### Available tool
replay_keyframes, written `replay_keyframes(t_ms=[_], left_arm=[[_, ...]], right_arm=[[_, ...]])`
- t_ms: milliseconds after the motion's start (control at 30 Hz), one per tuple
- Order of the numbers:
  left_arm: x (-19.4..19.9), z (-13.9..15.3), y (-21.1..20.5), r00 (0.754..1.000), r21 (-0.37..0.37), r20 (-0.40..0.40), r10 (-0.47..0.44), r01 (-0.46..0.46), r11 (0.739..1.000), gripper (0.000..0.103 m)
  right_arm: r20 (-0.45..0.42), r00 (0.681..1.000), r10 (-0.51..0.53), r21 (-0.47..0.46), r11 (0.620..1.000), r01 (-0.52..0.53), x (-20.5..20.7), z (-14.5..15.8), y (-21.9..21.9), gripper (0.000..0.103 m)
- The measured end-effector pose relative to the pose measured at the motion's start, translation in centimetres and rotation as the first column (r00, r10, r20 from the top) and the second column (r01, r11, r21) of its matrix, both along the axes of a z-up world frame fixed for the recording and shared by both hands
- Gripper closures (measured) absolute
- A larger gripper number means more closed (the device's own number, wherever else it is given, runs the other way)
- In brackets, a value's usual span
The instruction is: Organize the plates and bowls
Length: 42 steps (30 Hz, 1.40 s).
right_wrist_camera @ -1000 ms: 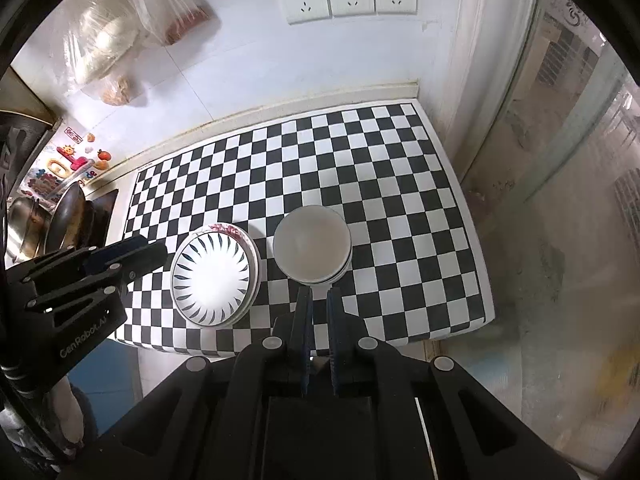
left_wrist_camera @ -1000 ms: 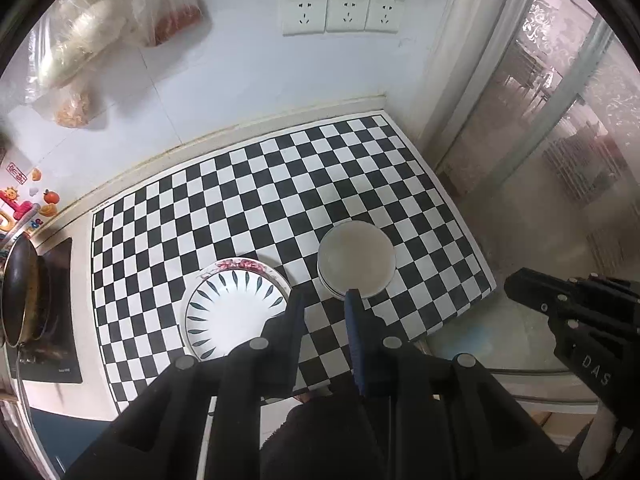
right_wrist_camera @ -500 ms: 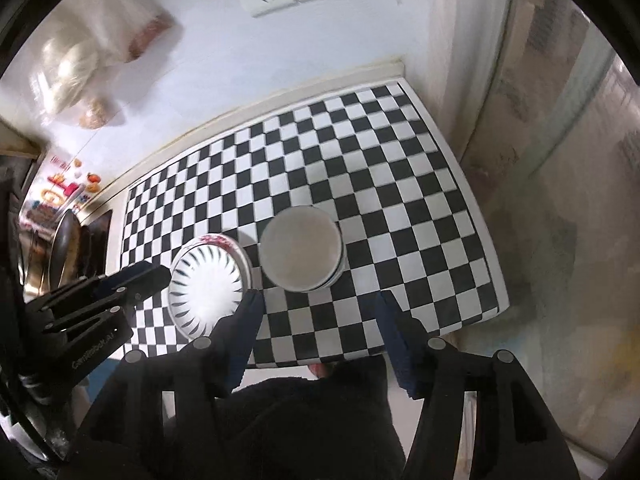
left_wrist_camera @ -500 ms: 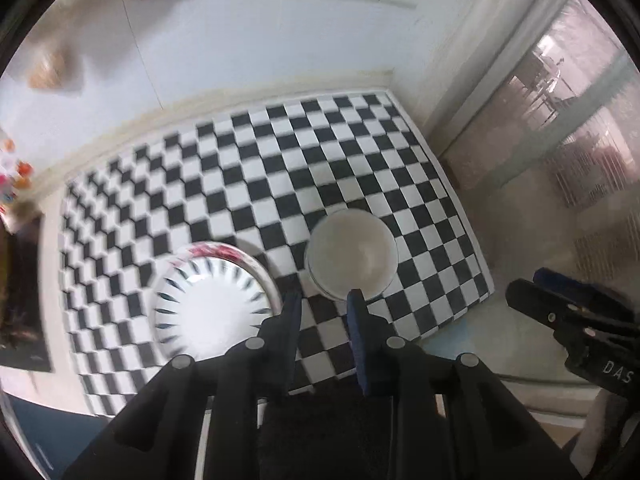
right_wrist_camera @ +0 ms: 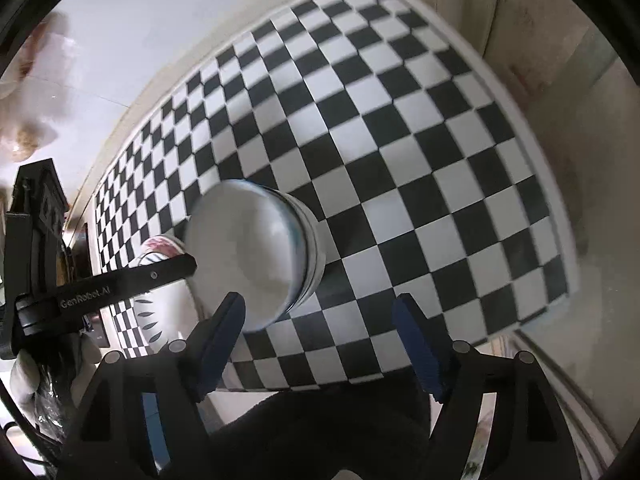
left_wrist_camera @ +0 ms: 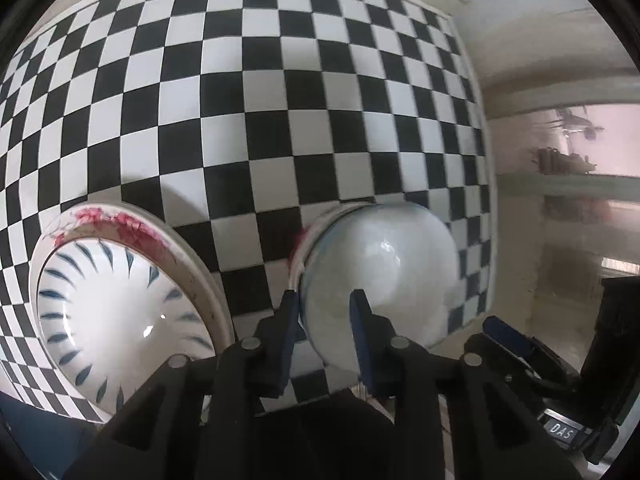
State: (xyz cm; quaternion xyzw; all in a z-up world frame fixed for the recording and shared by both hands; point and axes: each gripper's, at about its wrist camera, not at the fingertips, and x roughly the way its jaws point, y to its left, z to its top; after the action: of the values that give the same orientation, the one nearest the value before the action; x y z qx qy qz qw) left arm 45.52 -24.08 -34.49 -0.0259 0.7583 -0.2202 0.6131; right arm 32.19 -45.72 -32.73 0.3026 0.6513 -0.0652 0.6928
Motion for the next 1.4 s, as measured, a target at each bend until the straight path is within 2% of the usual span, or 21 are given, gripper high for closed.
replay_keyframes(t_ms=[233, 500, 533, 633, 800, 833, 867, 900, 1000, 1133, 1233, 1400], left_arm=[[0.7, -2.9, -0.8, 0.998, 0.033, -0.055, -0.004, 0.006, 0.999, 0.079], [1.5, -5.6, -2.2, 0.995, 0.048, -0.098, -0.036, 0.041, 0.998, 0.076], [1.5, -6.2, -2.2, 0.993, 0.04, -0.11, -0.039, 0.044, 0.998, 0.073], [1.7, -6.5, -2.0, 0.992, -0.001, -0.125, -0.02, 0.02, 1.0, 0.072], [1.8, -6.4, -2.2, 0.995, -0.057, -0.088, -0.049, 0.044, 0.997, 0.07], [1.9, -6.5, -2.1, 0.995, -0.069, -0.081, -0.055, 0.049, 0.996, 0.07], [2.1, -6.5, -2.0, 0.995, -0.079, -0.078, -0.054, 0.048, 0.996, 0.07], [2.1, -6.6, -2.0, 0.996, -0.086, -0.081, -0.047, 0.04, 0.995, 0.07], [2.2, -6.7, -2.0, 0.996, -0.098, -0.071, -0.048, 0.041, 0.994, 0.072], [1.6, -6.2, -1.7, 0.997, -0.117, -0.044, -0.06, 0.055, 0.992, 0.073], [1.6, -5.8, -1.2, 0.998, -0.132, -0.042, -0.053, 0.047, 0.99, 0.073], [1.2, -5.8, -1.0, 0.997, -0.116, -0.041, -0.065, 0.06, 0.991, 0.073]], right_arm=[[-0.066, 0.998, -0.007, 0.099, 0.995, 0.014, 2.0, -5.6, -0.4, 0.024], [-0.118, 0.992, 0.039, 0.162, 0.987, -0.019, 4.1, -10.2, 0.6, 0.024], [-0.121, 0.992, 0.045, 0.16, 0.987, -0.025, 4.2, -10.5, 0.7, 0.024], [-0.124, 0.991, 0.048, 0.18, 0.983, -0.025, 4.7, -11.7, 1.1, 0.024], [-0.132, 0.99, 0.058, 0.231, 0.973, -0.027, 4.9, -13.7, 1.6, 0.026], [-0.126, 0.991, 0.054, 0.274, 0.962, -0.017, 5.0, -14.3, 1.7, 0.031], [-0.121, 0.992, 0.048, 0.297, 0.955, -0.01, 5.2, -14.6, 1.7, 0.039], [-0.112, 0.993, 0.044, 0.332, 0.943, -0.004, 5.3, -14.9, 2.0, 0.038], [-0.104, 0.993, 0.048, 0.32, 0.947, -0.013, 5.4, -15.3, 1.9, 0.038], [-0.089, 0.995, 0.043, 0.35, 0.937, -0.009, 5.3, -15.7, 1.6, 0.042], [-0.071, 0.996, 0.057, 0.335, 0.942, -0.03, 5.4, -15.5, 1.2, 0.043], [-0.059, 0.995, 0.085, 0.32, 0.945, -0.062, 5.5, -14.4, 0.9, 0.045]])
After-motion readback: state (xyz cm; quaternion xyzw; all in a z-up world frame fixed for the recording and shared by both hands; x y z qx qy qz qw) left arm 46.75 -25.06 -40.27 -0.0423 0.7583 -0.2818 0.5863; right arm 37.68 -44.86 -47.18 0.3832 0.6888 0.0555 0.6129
